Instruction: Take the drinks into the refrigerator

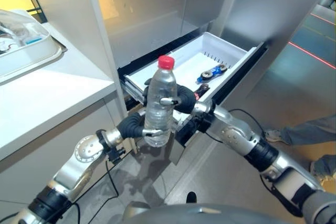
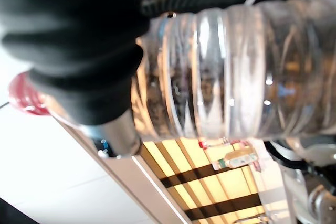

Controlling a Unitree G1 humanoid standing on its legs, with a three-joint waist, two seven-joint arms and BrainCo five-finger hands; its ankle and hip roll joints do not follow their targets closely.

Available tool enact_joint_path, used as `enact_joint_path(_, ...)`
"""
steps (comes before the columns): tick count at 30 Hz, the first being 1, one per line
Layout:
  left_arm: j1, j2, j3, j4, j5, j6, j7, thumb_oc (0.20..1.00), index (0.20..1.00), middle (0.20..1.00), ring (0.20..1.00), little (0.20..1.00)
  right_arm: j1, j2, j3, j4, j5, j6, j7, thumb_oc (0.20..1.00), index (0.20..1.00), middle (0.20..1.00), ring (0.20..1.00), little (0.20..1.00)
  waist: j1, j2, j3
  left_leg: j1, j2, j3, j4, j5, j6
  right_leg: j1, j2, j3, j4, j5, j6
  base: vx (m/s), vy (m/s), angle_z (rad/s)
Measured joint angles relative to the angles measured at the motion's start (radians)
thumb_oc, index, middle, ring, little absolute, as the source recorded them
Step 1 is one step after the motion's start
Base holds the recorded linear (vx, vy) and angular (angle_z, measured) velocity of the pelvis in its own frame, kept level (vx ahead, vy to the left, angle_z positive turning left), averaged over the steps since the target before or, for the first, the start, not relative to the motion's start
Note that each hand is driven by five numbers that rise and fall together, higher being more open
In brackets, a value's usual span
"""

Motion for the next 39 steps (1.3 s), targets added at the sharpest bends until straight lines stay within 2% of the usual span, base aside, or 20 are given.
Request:
enact_joint_path(10, 0.0, -0.032, -0.004, 0.007, 0.0, 0.055, 0.038, 1.0, 1.0, 1.0, 1.0, 1.0, 0.162, 0.048, -0.09, -0.005, 0.056, -0.006, -0.061, 0.2, 0.2, 0.2, 0.2, 0.2, -0.007, 0.013, 0.005, -0.002, 0.0, -0.001, 0.0, -0.003, 0.005, -0.001, -0.002, -0.001, 0.0, 0.0, 0.0, 0.0, 0.0, 0.0)
enact_joint_path(18, 0.003, -0.053, 0.023, 0.01, -0.04, 0.055, 0.071, 1.0, 1.0, 1.0, 1.0, 1.0, 0.232, 0.039, -0.197, 0.058, 0.063, -0.032, -0.164, 0.2, 0.2, 0.2, 0.2, 0.2, -0.006, 0.02, 0.005, -0.003, -0.001, -0.001, -0.002, -0.003, 0.006, -0.001, -0.002, -0.001, -0.001, -0.001, 0.0, 0.0, 0.0, 0.0)
enact_joint_path(30, 0.004, -0.063, 0.024, 0.018, -0.042, 0.055, 0.09, 1.0, 1.0, 1.0, 1.0, 1.0, 0.226, 0.042, -0.321, 0.126, 0.077, -0.109, -0.256, 0.2, 0.2, 0.2, 0.2, 0.2, -0.002, 0.025, 0.003, -0.004, -0.001, -0.002, -0.002, -0.003, 0.006, -0.002, -0.002, -0.001, -0.001, -0.001, 0.0, 0.0, 0.0, 0.0)
enact_joint_path(34, 0.008, -0.065, 0.03, 0.017, -0.058, 0.055, 0.087, 1.0, 1.0, 1.0, 1.0, 1.0, 0.199, -0.02, -0.351, 0.165, 0.077, -0.118, -0.276, 0.2, 0.2, 0.2, 0.2, 0.2, -0.001, 0.027, 0.003, -0.005, -0.001, -0.002, -0.003, -0.003, 0.006, -0.002, -0.002, -0.002, -0.001, -0.001, 0.0, 0.0, 0.0, 0.0)
enact_joint_path(39, 0.022, -0.056, 0.028, 0.017, -0.126, 0.058, 0.067, 1.0, 1.0, 1.0, 1.0, 1.0, 0.02, -0.115, -0.349, 0.324, 0.076, -0.129, -0.315, 0.2, 0.2, 0.2, 0.2, 0.2, -0.003, 0.027, 0.003, -0.011, -0.001, -0.002, -0.004, -0.002, 0.007, -0.009, -0.002, -0.001, -0.001, 0.0, 0.0, 0.0, 0.0, 0.0)
